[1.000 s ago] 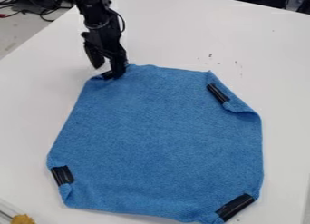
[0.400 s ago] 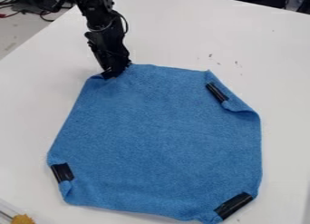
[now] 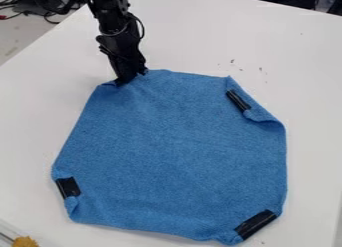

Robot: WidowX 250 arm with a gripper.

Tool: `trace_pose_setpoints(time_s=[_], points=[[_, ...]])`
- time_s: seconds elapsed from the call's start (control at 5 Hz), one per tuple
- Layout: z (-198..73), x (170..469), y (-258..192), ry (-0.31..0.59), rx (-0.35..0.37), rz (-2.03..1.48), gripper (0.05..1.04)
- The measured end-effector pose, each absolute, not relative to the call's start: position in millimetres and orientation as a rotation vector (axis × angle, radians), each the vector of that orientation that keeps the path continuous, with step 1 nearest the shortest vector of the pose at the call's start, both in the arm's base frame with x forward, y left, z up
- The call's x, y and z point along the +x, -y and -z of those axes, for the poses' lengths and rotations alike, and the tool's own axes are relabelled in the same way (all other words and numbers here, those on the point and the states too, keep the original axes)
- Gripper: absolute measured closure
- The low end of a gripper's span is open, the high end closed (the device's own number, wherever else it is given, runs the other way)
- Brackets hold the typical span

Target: Fold the cloth from bottom left to top right

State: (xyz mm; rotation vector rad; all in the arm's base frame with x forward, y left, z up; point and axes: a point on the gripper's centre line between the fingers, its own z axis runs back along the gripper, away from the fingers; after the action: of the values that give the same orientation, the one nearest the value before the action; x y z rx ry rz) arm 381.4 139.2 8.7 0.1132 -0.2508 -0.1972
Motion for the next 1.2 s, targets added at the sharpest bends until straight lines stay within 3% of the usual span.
trace_pose_setpoints(time_s=[0.4,0.6,0.8,1.0,1.2], points=[[-30,379,-132,0.239,0.211,0.269,1.020],[-64,379,-111,0.278,0.307,0.314,1.021],[-85,369,-84,0.300,0.354,0.332,1.021],[-88,349,-55,0.306,0.359,0.320,1.021],[-72,328,-37,0.295,0.316,0.293,1.021]])
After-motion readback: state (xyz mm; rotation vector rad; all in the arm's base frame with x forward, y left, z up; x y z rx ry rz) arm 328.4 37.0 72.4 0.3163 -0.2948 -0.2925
